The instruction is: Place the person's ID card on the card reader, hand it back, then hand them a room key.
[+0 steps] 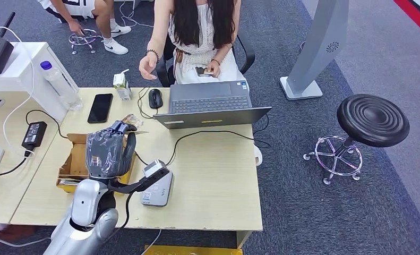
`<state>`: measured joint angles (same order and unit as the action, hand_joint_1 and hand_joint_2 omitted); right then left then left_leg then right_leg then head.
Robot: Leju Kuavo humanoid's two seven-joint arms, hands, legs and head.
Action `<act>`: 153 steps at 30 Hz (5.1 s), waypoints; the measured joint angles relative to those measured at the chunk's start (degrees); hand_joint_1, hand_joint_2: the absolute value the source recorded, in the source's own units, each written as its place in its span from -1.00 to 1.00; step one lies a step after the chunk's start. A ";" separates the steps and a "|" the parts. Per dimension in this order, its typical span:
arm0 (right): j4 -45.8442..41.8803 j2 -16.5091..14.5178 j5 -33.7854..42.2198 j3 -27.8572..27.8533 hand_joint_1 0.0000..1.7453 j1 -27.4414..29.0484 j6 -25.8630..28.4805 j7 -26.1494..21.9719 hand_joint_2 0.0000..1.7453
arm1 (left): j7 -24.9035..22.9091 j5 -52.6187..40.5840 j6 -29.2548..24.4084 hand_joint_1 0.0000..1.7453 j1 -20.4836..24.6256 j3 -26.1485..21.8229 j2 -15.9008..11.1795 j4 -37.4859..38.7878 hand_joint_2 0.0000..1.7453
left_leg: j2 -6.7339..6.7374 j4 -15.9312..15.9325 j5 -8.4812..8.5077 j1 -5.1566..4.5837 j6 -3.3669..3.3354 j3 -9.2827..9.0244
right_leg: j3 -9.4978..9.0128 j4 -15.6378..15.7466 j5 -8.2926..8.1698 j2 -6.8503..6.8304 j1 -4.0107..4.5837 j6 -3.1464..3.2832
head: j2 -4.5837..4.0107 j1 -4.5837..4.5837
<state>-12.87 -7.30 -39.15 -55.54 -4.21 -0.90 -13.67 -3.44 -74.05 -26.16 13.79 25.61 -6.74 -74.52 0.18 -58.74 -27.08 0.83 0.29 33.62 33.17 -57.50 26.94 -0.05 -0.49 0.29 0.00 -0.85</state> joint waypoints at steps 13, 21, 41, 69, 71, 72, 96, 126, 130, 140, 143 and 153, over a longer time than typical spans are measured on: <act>0.00 0.00 -1.31 0.09 -1.00 -1.81 -0.84 1.28 1.00 | -1.05 -1.79 8.51 1.00 26.15 -1.52 -4.59 11.39 1.00 | -0.07 -0.02 0.31 0.01 0.05 0.03 | 0.02 -0.03 -0.22 -0.02 0.01 0.08 | 0.00 0.02; 0.00 0.00 -1.49 0.13 -1.00 -2.05 -0.89 1.41 1.00 | -1.04 -1.90 8.13 1.00 29.60 -1.52 -4.87 16.70 1.00 | -0.06 -0.03 0.28 0.00 0.03 0.06 | 0.05 -0.02 -0.20 -0.01 0.00 0.07 | 0.00 0.01; 0.04 0.00 -1.64 0.13 -1.00 -1.73 -0.91 2.04 1.00 | -1.83 -2.23 8.28 1.00 32.43 -1.52 -4.72 24.75 1.00 | -0.04 -0.03 0.28 0.00 0.03 0.05 | 0.06 -0.02 -0.21 0.00 0.00 0.08 | 0.00 0.01; 0.08 0.02 -1.64 0.13 -1.00 -1.69 -0.91 2.07 1.00 | -1.85 -2.23 8.28 1.00 32.59 -1.50 -4.63 26.69 1.00 | 0.02 -0.04 0.28 -0.01 0.02 0.07 | 0.11 -0.02 -0.20 0.07 -0.01 0.08 | 0.00 0.00; 0.09 0.02 -1.64 0.13 -1.00 -1.69 -0.91 2.07 1.00 | -1.85 -2.23 8.28 1.00 32.59 -1.50 -4.63 26.69 1.00 | 0.02 -0.04 0.27 -0.01 0.02 0.07 | 0.11 -0.02 -0.20 0.08 -0.01 0.08 | 0.00 0.00; 0.10 0.02 -1.64 0.13 -1.00 -1.69 -0.91 2.07 1.00 | -1.85 -2.23 8.28 1.00 32.59 -1.50 -4.63 26.69 1.00 | 0.02 -0.04 0.27 -0.01 0.02 0.07 | 0.11 -0.02 -0.20 0.08 -0.01 0.08 | 0.00 0.00; 0.20 0.02 0.04 -0.39 -1.00 -0.16 -0.86 1.37 1.00 | -1.98 4.45 10.85 1.00 19.70 -1.94 -5.47 13.14 1.00 | 0.18 0.00 0.07 -0.14 -0.04 0.03 | 0.10 -0.02 -0.06 0.27 -0.17 -0.08 | 0.00 -0.18; 0.20 0.02 0.00 -1.33 -1.00 0.33 -0.98 1.35 1.00 | -2.92 6.60 16.71 -1.00 12.72 -1.92 -6.38 0.77 1.00 | 0.12 -0.04 0.08 -0.18 -0.15 0.08 | 0.09 0.00 -0.05 0.15 -0.21 -0.15 | 0.00 -0.11; 0.20 0.02 -0.02 -1.33 -1.00 0.33 -0.98 1.38 1.00 | -2.92 6.67 16.72 -1.00 12.86 -1.92 -6.38 0.79 1.00 | 0.12 -0.04 0.08 -0.18 -0.15 0.08 | 0.09 0.00 -0.05 0.15 -0.21 -0.15 | 0.00 -0.11; 0.20 0.02 -0.26 -1.38 -1.00 0.30 -0.89 1.48 1.00 | -2.92 7.48 16.22 -1.00 14.44 -1.91 -5.25 2.01 1.00 | 0.13 -0.05 0.08 -0.18 -0.15 0.08 | 0.10 0.00 -0.05 0.16 -0.21 -0.15 | 0.00 -0.11; 0.20 0.03 -0.26 -1.47 -1.00 0.31 -0.89 1.50 1.00 | -2.92 7.50 16.20 -1.00 14.83 -1.91 -4.86 2.49 1.00 | 0.13 -0.06 0.08 -0.18 -0.15 0.08 | 0.10 0.00 -0.06 0.16 -0.21 -0.14 | 0.00 -0.12; 0.20 0.03 -0.34 -1.72 -1.00 0.31 -0.88 1.52 1.00 | -2.89 8.11 16.20 -1.00 15.02 -1.91 -4.46 3.47 1.00 | 0.13 -0.06 0.08 -0.18 -0.15 0.08 | 0.10 0.00 -0.06 0.16 -0.21 -0.14 | 0.00 -0.11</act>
<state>-12.68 -7.27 -39.48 -57.26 -3.90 -1.78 -12.15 -6.32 -65.94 -9.96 28.80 23.69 -11.20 -71.05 0.31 -58.80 -27.00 0.65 0.14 33.70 33.27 -57.50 26.88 0.11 -0.70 0.15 0.00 -0.97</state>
